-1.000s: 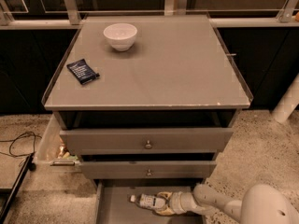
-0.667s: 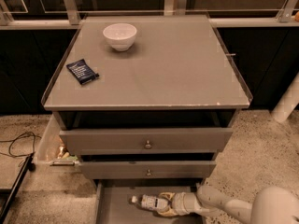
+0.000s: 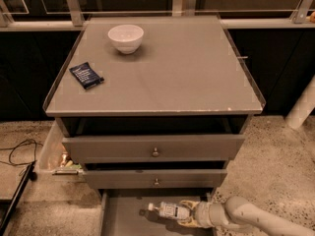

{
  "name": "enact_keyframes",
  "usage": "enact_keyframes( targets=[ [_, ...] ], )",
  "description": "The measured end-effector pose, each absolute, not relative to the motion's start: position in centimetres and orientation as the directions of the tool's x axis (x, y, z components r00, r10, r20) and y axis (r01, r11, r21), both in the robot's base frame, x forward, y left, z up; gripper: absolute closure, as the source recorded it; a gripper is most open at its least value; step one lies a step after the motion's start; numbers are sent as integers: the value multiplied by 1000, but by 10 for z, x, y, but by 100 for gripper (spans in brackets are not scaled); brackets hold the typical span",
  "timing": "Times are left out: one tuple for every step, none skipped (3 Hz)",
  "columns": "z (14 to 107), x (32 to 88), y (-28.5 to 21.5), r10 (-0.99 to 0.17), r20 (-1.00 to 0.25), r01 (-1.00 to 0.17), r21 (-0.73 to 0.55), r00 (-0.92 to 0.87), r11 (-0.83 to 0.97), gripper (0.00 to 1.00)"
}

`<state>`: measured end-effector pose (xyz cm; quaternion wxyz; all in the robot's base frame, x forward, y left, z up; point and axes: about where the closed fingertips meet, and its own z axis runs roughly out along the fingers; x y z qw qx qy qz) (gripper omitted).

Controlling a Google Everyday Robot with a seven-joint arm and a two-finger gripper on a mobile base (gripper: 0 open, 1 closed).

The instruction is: Pick blue plastic bottle from bottom drawer and place on counter

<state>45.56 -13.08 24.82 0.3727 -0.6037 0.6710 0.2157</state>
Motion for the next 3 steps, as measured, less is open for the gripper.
enact_keyframes(
  targets=[
    [315, 449, -163, -664, -745, -954, -241, 65, 177, 100],
    [385, 447, -195, -667, -737, -934, -305, 107, 187, 100],
    [456, 444, -224, -679, -721, -913, -356, 134, 198, 100]
  ],
)
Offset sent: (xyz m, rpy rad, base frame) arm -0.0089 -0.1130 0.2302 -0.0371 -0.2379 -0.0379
